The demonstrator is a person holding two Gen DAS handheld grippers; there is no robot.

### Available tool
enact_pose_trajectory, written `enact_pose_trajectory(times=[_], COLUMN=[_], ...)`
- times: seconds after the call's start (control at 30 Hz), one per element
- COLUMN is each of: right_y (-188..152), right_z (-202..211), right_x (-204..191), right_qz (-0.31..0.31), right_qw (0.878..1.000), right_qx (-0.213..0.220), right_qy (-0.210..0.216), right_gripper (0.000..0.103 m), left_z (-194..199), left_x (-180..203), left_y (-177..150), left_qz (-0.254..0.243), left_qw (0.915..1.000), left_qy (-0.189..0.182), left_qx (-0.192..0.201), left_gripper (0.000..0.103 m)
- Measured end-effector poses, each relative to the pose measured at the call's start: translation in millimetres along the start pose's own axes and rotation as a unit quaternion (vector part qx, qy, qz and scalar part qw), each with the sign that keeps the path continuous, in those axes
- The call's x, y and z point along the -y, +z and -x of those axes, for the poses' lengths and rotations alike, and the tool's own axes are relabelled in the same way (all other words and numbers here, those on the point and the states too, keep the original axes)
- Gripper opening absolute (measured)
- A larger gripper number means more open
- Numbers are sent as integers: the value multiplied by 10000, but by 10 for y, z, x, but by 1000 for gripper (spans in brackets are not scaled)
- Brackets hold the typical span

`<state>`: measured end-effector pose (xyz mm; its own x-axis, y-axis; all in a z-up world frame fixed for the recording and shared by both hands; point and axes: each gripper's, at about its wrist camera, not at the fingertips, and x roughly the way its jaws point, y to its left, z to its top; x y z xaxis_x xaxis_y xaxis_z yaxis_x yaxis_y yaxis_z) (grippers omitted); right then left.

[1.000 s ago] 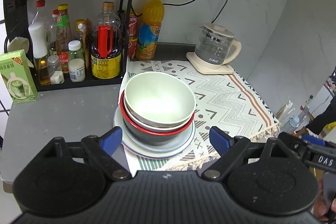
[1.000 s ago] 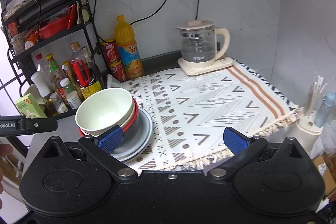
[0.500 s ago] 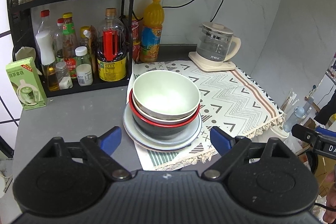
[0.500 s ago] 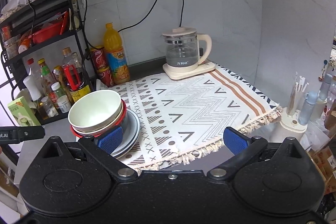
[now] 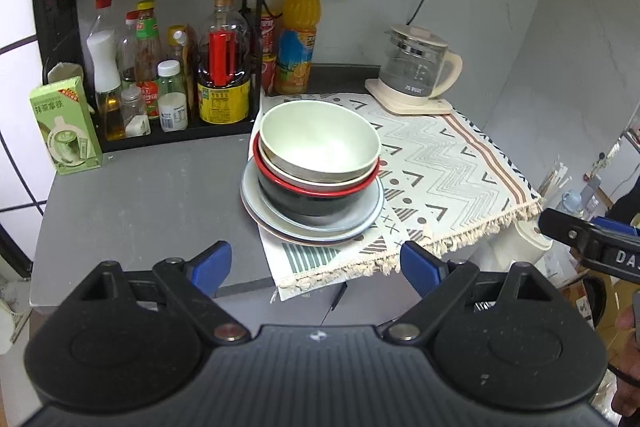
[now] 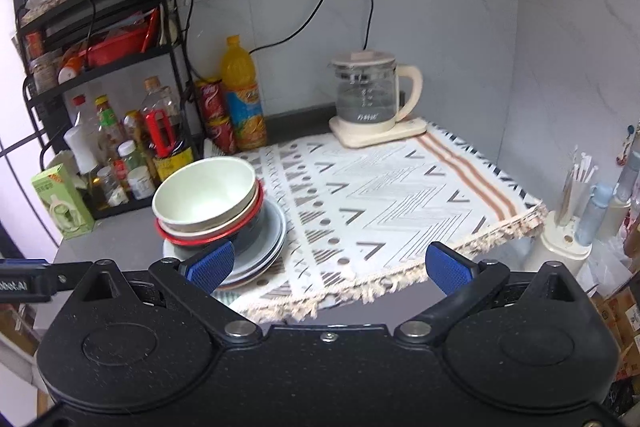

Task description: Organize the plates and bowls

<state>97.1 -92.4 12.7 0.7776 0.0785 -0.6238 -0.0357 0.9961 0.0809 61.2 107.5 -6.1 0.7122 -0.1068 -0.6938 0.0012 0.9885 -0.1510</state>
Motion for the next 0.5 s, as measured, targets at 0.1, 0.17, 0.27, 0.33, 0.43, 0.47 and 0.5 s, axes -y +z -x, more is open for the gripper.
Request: enact_pose_trajectory(times=[0.1,0.17,0.27,0.33,0.43,0.47,0.5], right_y=[-26,-34,-39,-43,-43,-43,-48], right_z=[11,30,50,54,67,74,81], right_x=[-41,-55,-63,-67,-58,-50,-42], right_qz=[77,99,114,127,123,110,94], right_qw=[10000,9999,9999,9999,9998,9998,9998], right_qx=[-37,-5,31,34,70,82,92], right_qy=[6,-44,-67,-83,-110,-124,-137], right_gripper=[103,103,103,103,103,103,103], left_z=[17,20,30,39,46,49,50], left_x=[78,102,134,159,180,185,183], left_y=[-22,-22,-19,-23,-29,-30,-29], left_qz=[-204,-235,-279,-324,-362,-362,-365], left_qw=[9998,9997,9995,9993,9992,9992,9992], left_qy=[44,46,54,102,100,95,93], left_qx=[65,94,131,154,154,158,168], left_gripper=[90,90,90,90,90,90,90])
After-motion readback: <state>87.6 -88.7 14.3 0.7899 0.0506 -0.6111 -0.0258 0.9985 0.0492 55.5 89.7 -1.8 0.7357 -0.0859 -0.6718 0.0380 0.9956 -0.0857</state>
